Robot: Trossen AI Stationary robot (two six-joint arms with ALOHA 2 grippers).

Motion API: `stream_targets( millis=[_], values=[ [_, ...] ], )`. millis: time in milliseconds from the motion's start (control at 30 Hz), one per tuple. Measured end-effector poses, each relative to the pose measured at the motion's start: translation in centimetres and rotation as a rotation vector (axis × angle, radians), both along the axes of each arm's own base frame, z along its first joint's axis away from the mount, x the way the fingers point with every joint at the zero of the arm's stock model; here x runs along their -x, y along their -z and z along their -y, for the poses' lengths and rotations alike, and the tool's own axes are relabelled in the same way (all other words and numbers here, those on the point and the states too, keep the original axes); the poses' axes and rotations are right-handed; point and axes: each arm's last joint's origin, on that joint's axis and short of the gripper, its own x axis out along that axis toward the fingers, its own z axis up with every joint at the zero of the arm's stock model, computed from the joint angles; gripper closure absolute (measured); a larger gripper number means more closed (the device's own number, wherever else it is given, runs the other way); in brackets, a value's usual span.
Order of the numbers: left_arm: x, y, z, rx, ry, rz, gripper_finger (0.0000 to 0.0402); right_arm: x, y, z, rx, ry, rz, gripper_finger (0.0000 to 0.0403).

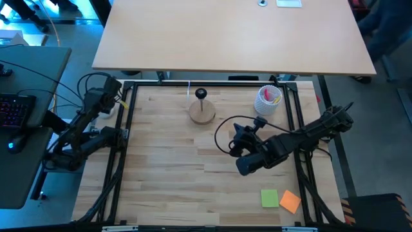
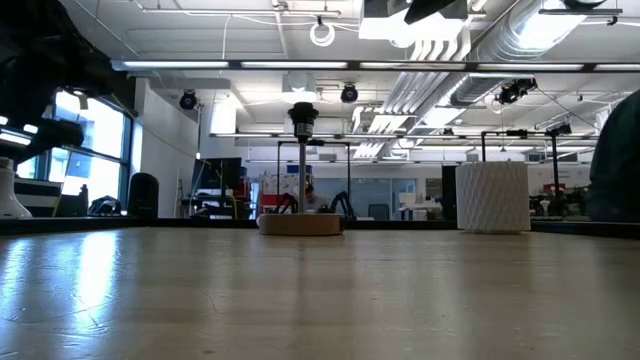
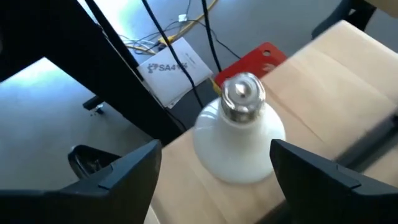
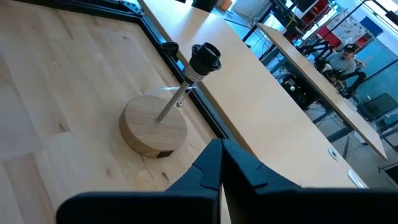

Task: Screw lightbulb
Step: Remove the lightbulb from the brown lamp

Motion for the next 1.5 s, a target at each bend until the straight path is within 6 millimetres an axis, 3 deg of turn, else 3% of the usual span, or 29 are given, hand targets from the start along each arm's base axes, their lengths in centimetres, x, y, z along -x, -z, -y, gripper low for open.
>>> stream_targets(
  millis=[633, 967, 1500],
  values=[
    [1.3, -0.3, -1.3, 0.041, 0.056, -0.072, 0.0103, 0.2, -0.1, -0.5, 0.036, -0.002, 0.024, 0.0402],
    [1.4, 3.1, -1.3, 0.018, 0.09, -0.02, 0.0103, 0.2, -0.1, -0.5, 0.036, -0.003, 0.022, 0.0402],
    [1.5, 3.8, -1.6, 0.03, 0.14, -0.114, 0.0118, 0.0, -0.2, -0.6, 0.036, -0.013, 0.026, 0.0402]
  ],
)
